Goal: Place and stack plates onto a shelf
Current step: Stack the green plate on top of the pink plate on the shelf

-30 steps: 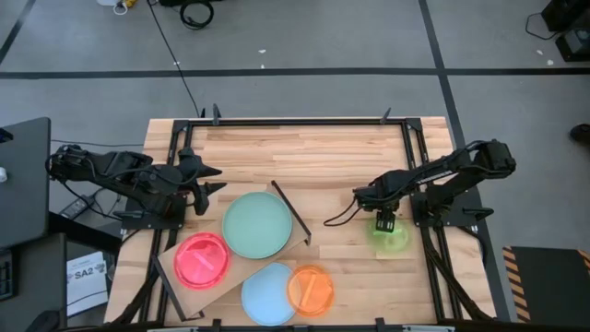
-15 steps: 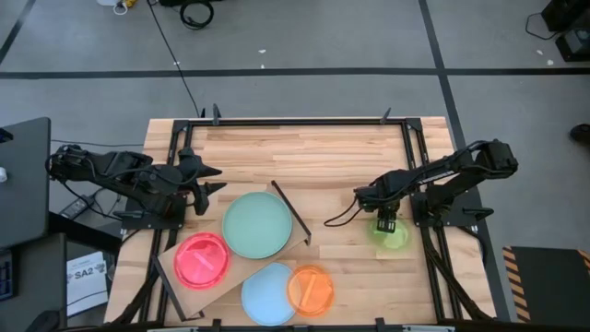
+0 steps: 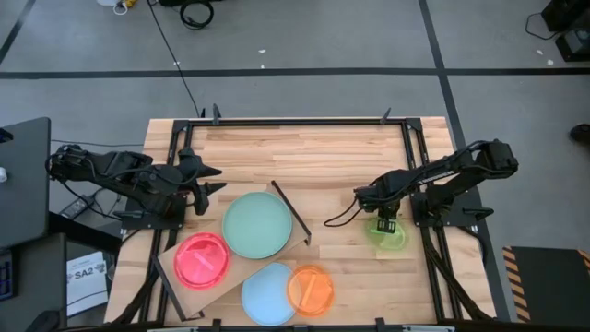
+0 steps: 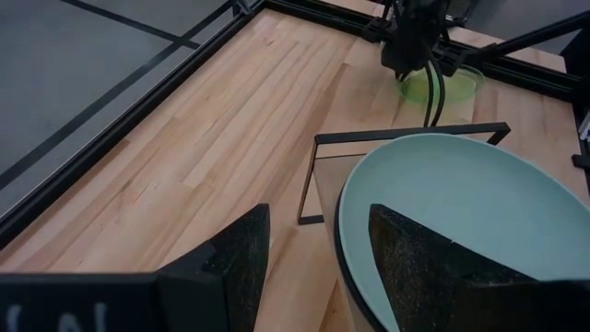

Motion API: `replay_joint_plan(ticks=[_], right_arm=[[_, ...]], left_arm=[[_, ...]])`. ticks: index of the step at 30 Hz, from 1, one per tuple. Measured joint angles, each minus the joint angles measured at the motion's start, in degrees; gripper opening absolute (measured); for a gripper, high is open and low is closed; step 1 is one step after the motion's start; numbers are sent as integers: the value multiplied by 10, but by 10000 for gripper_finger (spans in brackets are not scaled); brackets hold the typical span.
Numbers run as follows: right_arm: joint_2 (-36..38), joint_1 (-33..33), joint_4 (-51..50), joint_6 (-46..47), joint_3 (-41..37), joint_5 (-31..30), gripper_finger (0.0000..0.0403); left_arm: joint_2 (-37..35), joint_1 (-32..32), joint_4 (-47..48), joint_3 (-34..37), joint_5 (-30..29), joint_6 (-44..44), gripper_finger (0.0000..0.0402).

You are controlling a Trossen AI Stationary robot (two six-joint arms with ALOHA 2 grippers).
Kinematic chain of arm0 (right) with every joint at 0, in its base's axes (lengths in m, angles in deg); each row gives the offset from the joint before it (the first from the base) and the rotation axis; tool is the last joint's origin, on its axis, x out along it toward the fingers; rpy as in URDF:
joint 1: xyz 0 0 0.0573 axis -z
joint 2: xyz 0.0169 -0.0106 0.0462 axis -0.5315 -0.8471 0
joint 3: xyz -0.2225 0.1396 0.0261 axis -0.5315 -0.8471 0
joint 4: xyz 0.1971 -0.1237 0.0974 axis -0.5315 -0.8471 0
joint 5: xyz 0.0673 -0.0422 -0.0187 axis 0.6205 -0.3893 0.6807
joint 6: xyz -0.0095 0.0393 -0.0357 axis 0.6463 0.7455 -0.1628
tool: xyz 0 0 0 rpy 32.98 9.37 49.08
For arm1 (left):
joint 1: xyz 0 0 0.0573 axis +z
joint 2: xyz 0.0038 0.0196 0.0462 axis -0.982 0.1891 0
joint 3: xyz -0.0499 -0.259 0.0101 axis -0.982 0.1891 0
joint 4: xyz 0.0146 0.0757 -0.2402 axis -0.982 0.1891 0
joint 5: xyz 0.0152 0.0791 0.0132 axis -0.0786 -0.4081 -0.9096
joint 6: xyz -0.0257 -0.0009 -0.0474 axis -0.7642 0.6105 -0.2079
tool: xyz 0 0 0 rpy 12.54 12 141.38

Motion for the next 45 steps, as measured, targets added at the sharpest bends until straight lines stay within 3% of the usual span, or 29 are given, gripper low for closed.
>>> replay_joint_plan(ticks=[10, 25, 37, 45], right_arm=[[0, 0, -1, -4, 1, 3, 7], [-1, 0, -21, -14, 34, 10, 7], [-1, 2, -41, -14, 96, -45, 7], [-1, 35, -59, -14, 147, -114, 7]], left_arm=[[0, 0, 0, 0, 0, 0, 192], [0, 0, 0, 0, 0, 0, 192], [0, 0, 0, 0, 0, 0, 192], [0, 0, 0, 0, 0, 0, 192]])
